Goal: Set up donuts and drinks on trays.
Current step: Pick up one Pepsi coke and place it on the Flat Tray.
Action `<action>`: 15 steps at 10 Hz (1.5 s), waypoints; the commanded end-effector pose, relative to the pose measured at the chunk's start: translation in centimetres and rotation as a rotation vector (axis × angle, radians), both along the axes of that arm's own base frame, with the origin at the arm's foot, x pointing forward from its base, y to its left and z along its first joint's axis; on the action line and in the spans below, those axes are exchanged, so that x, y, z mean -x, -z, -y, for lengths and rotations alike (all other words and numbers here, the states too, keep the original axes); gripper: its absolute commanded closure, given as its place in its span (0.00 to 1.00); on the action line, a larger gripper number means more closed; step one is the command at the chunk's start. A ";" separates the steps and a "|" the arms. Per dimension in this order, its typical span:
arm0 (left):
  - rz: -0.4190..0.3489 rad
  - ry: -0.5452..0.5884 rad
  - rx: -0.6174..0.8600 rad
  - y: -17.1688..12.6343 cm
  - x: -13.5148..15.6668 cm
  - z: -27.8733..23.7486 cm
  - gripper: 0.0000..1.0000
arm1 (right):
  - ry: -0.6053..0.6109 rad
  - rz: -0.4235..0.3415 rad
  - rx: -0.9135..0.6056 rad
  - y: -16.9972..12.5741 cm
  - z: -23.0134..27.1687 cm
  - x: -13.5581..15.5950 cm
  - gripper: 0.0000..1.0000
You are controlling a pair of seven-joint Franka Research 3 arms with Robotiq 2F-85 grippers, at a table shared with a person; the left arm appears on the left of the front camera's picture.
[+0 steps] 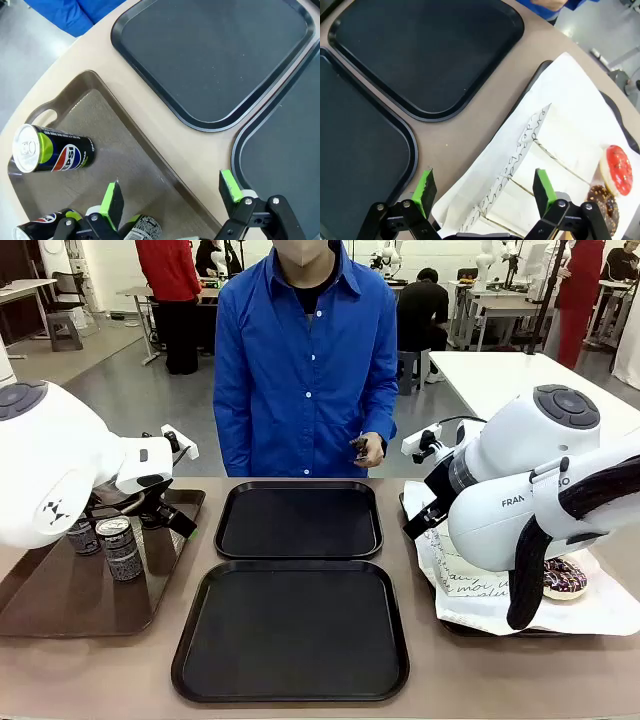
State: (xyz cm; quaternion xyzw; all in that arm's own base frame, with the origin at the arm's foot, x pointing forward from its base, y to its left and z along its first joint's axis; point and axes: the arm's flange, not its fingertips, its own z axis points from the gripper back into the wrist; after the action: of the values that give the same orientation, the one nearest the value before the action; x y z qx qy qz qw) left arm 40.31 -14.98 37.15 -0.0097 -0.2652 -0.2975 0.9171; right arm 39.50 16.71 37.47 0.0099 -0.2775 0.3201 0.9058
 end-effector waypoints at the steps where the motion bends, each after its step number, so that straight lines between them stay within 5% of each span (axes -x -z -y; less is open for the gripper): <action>1: 0.001 0.000 0.000 0.0 0.0 0.0 0.00 | 0.000 0.000 0.000 0.0 0.0 0.0 0.00; 13: 0.000 0.000 0.000 0.0 0.0 0.0 0.00 | 0.000 0.000 0.000 0.0 0.0 0.0 0.00; 14: 0.095 0.016 -0.095 -1.2 3.1 0.2 0.00 | -0.003 0.022 0.018 -0.9 1.4 3.0 0.00; 15: 0.097 0.021 -0.082 -2.7 6.6 0.1 0.00 | -0.005 0.036 0.015 -1.5 2.3 5.3 0.00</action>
State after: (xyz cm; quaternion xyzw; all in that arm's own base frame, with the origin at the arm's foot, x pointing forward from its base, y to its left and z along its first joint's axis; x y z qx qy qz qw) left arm 40.05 -15.33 39.07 0.0174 -0.2828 -0.3236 0.9028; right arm 39.34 16.58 38.88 0.0080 -0.2872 0.3201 0.9028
